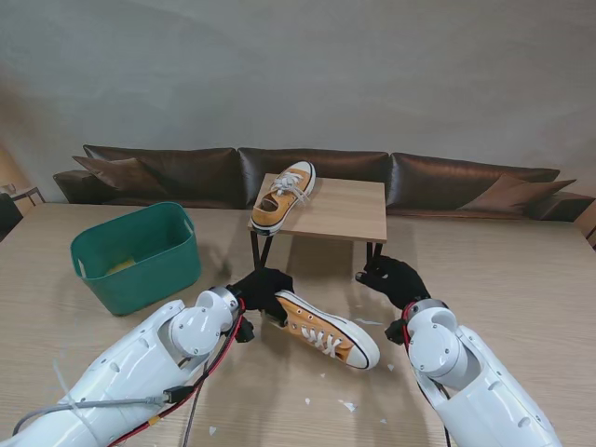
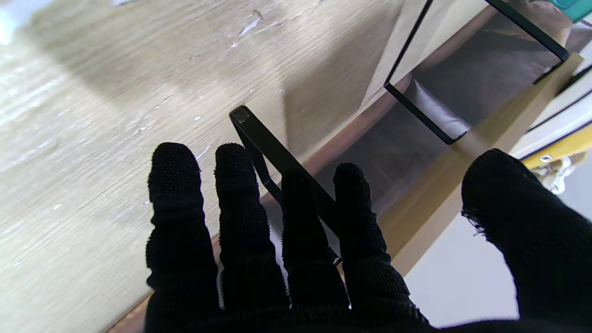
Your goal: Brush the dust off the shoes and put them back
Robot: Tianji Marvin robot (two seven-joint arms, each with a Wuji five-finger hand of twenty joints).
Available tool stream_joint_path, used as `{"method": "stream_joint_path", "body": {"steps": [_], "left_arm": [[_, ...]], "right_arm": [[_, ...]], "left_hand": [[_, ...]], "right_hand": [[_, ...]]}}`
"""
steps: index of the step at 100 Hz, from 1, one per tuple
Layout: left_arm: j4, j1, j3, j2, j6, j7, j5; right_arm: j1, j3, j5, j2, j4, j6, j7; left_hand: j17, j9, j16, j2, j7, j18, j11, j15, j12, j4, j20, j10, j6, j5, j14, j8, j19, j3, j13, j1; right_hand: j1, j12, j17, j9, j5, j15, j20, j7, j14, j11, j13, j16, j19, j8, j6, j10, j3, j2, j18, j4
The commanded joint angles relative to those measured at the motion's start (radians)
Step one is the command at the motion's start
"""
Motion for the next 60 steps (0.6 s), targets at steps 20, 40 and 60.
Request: {"method": "stream_joint_path", "body": {"steps": [20, 40, 60], "left_arm": [[-0.104, 0.096, -0.091, -0.004, 0.112, 0.029, -0.072], [-0.164, 0.143, -0.142, -0.008, 0.147, 0.054, -0.106], [-0.185, 0.155, -0.162, -0.016, 0.154, 0.072, -0.146]], "right_arm": [[-0.06, 0.035, 0.055, -0.007, -0.034, -0.022, -0.001], [-0.077, 0.058, 0.08, -0.002, -0.025, -0.015, 0.029], [-0.094, 0.072, 0.082, 0.009, -0.026, -0.041, 0.067]], "left_hand": [[0.064, 0.101, 0.028, 0.047, 0.225, -0.041, 0.113, 0.057, 0.039, 0.006, -0.006, -0.047, -0.018, 0.086, -0.008, 0.054, 0.042, 0.036, 0.093, 0.088], [0.065, 0.099, 0.029, 0.048, 0.227, -0.038, 0.114, 0.064, 0.041, 0.006, -0.002, -0.028, -0.013, 0.084, -0.007, 0.056, 0.045, 0.042, 0.093, 0.087], [0.063, 0.097, 0.028, 0.051, 0.229, -0.036, 0.114, 0.063, 0.043, 0.004, -0.001, -0.029, -0.009, 0.078, -0.006, 0.059, 0.044, 0.043, 0.091, 0.088]], "right_hand": [[0.012, -0.007, -0.281, 0.001, -0.058, 0.0, 0.017, -0.014, 0.011, -0.015, 0.018, 0.01, 0.011, -0.011, 0.017, 0.024, 0.01, 0.028, 0.022, 0.008], [0.077, -0.004, -0.287, -0.01, -0.08, 0.0, 0.018, -0.003, 0.011, -0.006, 0.013, 0.011, 0.004, -0.006, 0.028, 0.024, 0.062, 0.007, 0.017, 0.01], [0.069, -0.004, -0.289, -0.021, -0.089, 0.002, 0.022, 0.01, 0.004, 0.001, 0.009, 0.011, -0.001, -0.005, 0.027, 0.021, 0.082, -0.057, 0.013, -0.001]]}}
